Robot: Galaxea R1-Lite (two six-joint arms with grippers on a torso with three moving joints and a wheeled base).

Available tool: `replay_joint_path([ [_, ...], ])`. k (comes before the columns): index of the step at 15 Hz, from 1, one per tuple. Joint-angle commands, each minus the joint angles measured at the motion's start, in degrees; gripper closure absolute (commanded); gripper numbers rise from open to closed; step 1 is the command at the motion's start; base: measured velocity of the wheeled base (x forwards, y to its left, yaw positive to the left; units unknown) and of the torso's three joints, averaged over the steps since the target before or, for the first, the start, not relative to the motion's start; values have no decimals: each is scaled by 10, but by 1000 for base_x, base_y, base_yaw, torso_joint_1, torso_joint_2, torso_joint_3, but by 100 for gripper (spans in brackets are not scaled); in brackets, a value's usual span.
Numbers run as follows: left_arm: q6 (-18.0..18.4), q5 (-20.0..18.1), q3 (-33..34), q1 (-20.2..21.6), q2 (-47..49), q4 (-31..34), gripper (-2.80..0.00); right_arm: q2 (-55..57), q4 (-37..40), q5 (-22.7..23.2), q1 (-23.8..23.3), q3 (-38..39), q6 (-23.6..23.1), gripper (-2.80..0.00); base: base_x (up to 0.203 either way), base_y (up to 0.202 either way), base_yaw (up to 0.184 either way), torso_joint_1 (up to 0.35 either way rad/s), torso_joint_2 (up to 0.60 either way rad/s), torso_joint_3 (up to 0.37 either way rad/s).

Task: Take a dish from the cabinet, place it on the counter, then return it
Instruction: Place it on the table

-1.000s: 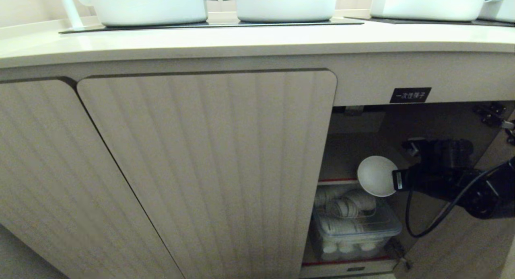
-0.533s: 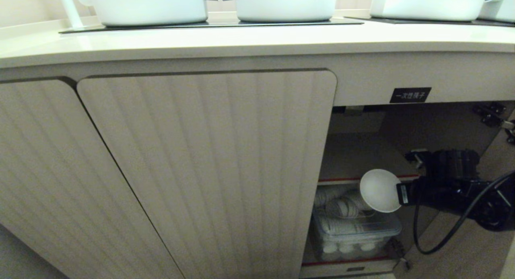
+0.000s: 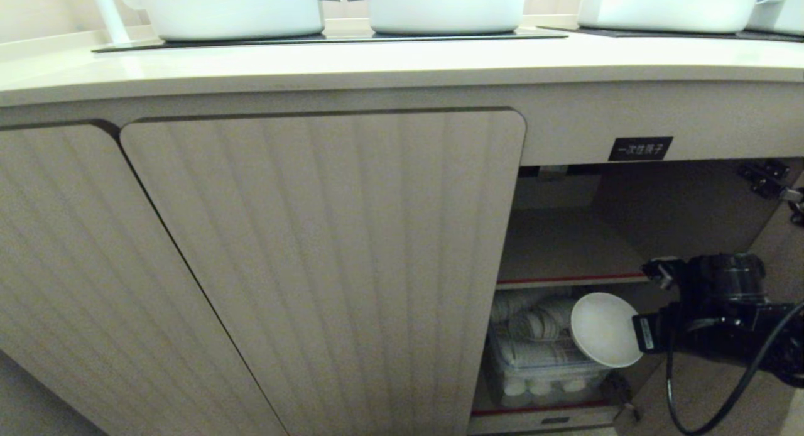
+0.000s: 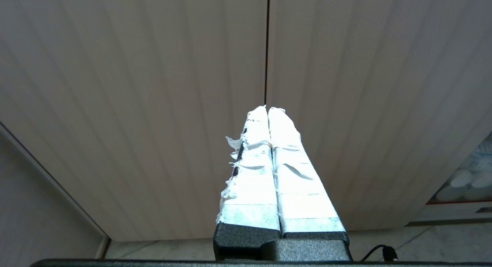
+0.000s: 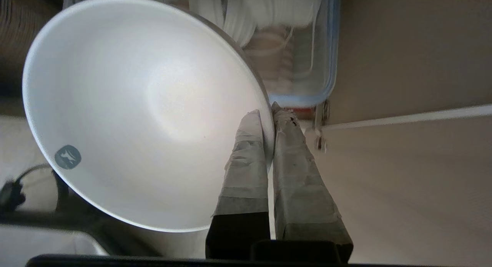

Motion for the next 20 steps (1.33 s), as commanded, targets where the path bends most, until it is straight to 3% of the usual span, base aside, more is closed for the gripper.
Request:
replay_joint_path([
  [1,0,0,0,0,0,0,0,-19,-2,9,0,20,-1,0,0,0,0,0,0,0],
  [8,0,0,0,0,0,0,0,-79,57,23,1,77,-1,0,0,0,0,0,0,0],
  [15,0,0,0,0,0,0,0,-146,157,46,1,83,-1,0,0,0,0,0,0,0],
  [20,0,0,0,0,0,0,0,-191,214,47,41,81,29,0,0,0,0,0,0,0],
])
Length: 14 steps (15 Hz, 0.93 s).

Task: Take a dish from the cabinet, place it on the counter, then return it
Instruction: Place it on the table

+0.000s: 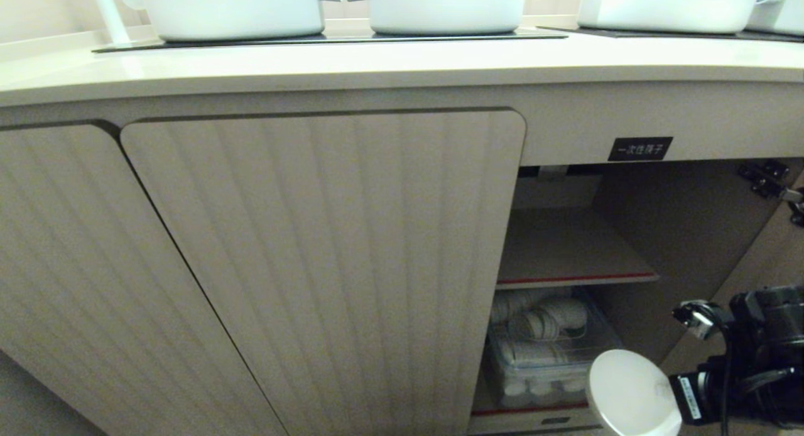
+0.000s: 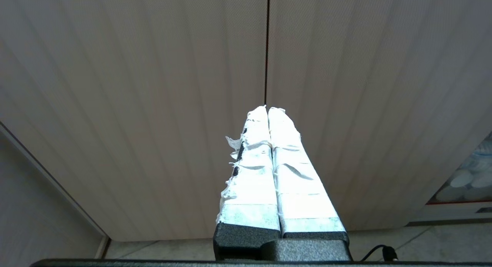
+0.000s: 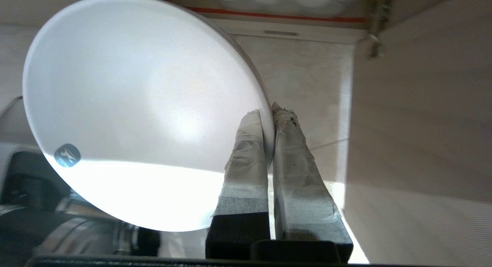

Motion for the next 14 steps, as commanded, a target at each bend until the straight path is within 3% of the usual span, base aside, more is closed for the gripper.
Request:
replay_joint_path([
  [1,0,1,0,0,0,0,0,-27,9,0,23,0,9,0,0,0,0,0,0,0],
  [5,0,1,0,0,0,0,0,-75,67,0,61,-2,32,0,0,0,0,0,0,0],
  [14,0,0,0,0,0,0,0,-172,194,0,100,1,30,0,0,0,0,0,0,0],
])
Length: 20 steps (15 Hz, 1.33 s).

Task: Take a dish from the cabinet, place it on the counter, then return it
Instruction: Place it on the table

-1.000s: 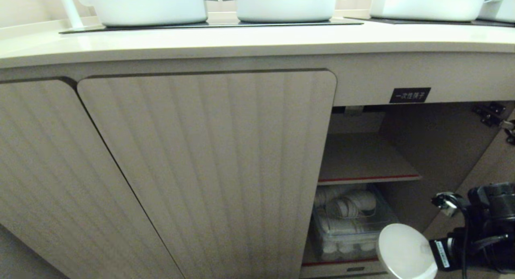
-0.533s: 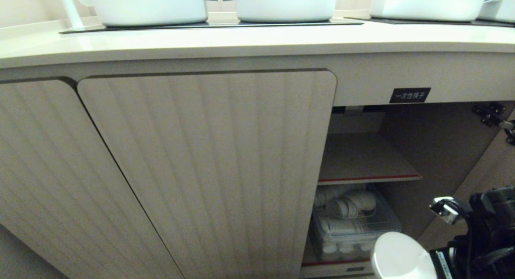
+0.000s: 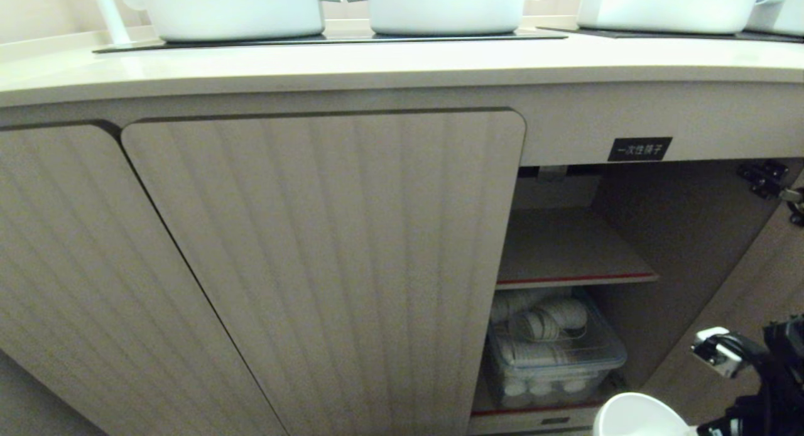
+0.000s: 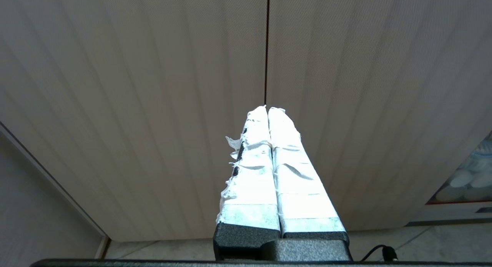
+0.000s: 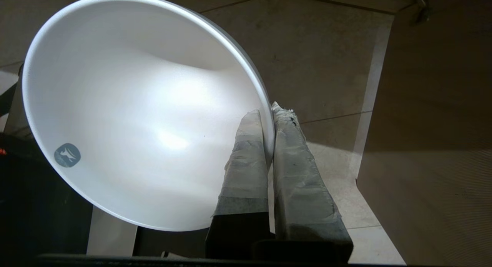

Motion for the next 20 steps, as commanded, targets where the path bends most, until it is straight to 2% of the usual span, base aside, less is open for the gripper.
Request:
replay_joint_path([
  [1,0,1,0,0,0,0,0,-24,7,1,10,4,0,0,0,0,0,0,0,0],
  [18,0,0,0,0,0,0,0,-39,1,3,30,21,0,0,0,0,0,0,0,0],
  [20,0,0,0,0,0,0,0,-40,1,30,29,21,-1,0,0,0,0,0,0,0],
])
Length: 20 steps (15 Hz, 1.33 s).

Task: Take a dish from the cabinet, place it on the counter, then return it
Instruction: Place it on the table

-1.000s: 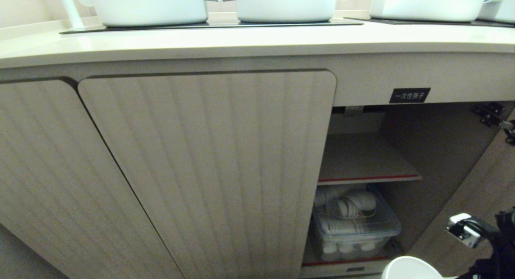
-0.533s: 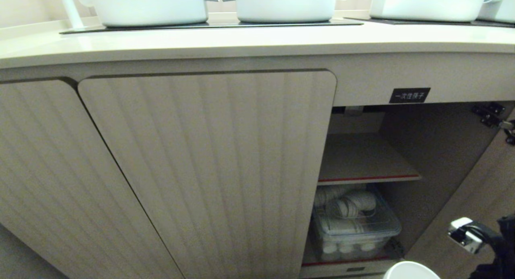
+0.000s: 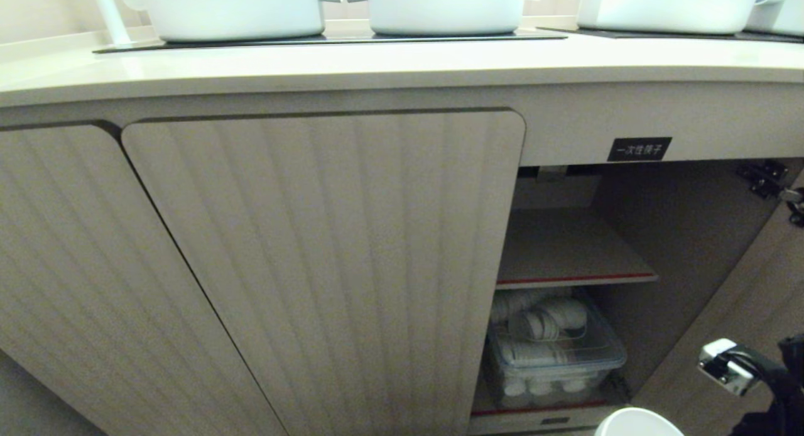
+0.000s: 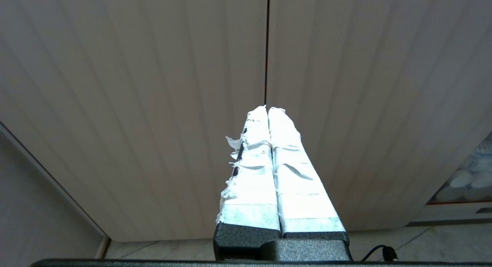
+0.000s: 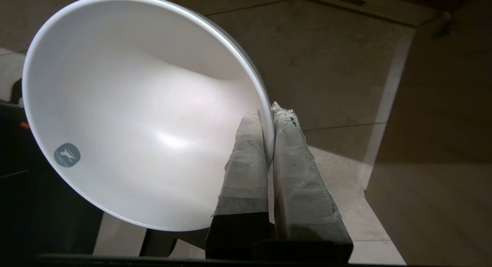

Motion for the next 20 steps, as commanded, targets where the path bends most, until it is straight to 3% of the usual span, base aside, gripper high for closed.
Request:
replay_joint_path([
  [1,0,0,0,0,0,0,0,1,0,5,0,-2,-1,0,0,0,0,0,0,0],
  [20,0,0,0,0,0,0,0,1,6,-17,11,-2,-6,0,0,0,0,0,0,0],
])
